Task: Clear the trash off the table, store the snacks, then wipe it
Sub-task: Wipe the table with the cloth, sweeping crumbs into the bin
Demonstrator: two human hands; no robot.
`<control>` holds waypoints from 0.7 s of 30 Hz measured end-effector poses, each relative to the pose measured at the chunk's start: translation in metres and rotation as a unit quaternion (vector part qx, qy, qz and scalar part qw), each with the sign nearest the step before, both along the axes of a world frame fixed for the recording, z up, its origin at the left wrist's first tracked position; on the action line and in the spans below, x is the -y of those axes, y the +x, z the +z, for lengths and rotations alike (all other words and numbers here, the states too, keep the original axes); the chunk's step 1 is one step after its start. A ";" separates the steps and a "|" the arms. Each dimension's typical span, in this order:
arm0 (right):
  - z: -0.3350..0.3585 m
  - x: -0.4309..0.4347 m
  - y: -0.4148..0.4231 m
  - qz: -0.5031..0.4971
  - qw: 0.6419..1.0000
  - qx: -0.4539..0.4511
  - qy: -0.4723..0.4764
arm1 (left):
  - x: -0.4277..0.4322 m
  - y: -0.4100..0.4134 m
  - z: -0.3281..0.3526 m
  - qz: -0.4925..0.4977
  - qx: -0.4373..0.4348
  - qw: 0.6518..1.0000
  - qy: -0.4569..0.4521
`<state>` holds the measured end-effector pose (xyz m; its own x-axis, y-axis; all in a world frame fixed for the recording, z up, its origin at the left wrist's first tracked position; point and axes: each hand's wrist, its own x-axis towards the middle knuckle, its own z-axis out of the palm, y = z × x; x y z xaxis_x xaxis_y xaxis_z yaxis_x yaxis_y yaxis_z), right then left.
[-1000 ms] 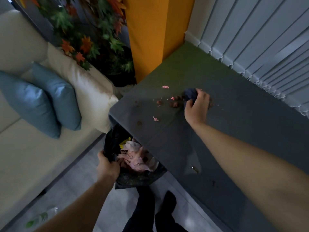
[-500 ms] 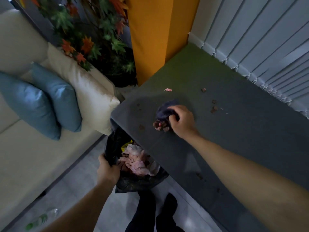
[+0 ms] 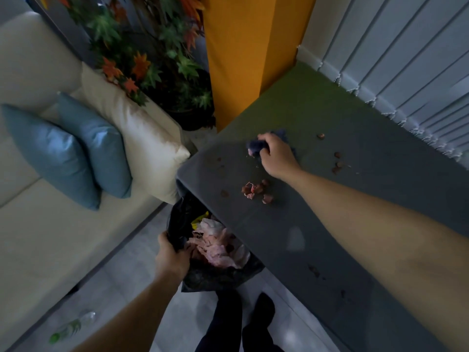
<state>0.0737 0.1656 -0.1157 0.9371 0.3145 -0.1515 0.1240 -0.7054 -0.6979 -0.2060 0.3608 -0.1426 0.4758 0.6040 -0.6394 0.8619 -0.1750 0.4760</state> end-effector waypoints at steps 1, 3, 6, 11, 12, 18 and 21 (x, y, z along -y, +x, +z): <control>0.001 0.004 -0.008 0.028 1.000 0.007 0.006 | 0.000 0.000 0.000 0.001 -0.002 1.000 -0.001; 0.003 0.014 -0.023 0.055 0.998 0.027 0.026 | 0.002 -0.001 -0.001 0.004 -0.002 1.000 -0.002; 0.001 0.022 -0.026 -0.030 0.994 0.074 0.073 | 0.004 -0.002 -0.002 0.006 0.001 1.000 -0.002; -0.010 0.013 -0.024 -0.076 0.994 0.077 -0.007 | 0.003 -0.001 -0.004 0.006 0.002 1.000 -0.002; -0.012 0.009 -0.029 -0.067 0.994 0.079 -0.042 | 0.003 -0.002 -0.004 0.006 0.001 1.000 -0.002; -0.008 0.014 -0.056 0.099 0.993 0.070 0.005 | 0.004 -0.003 -0.005 -0.001 0.000 1.000 -0.009; -0.008 0.025 -0.055 0.069 0.991 0.115 -0.001 | 0.007 -0.003 -0.003 0.000 0.008 1.000 -0.013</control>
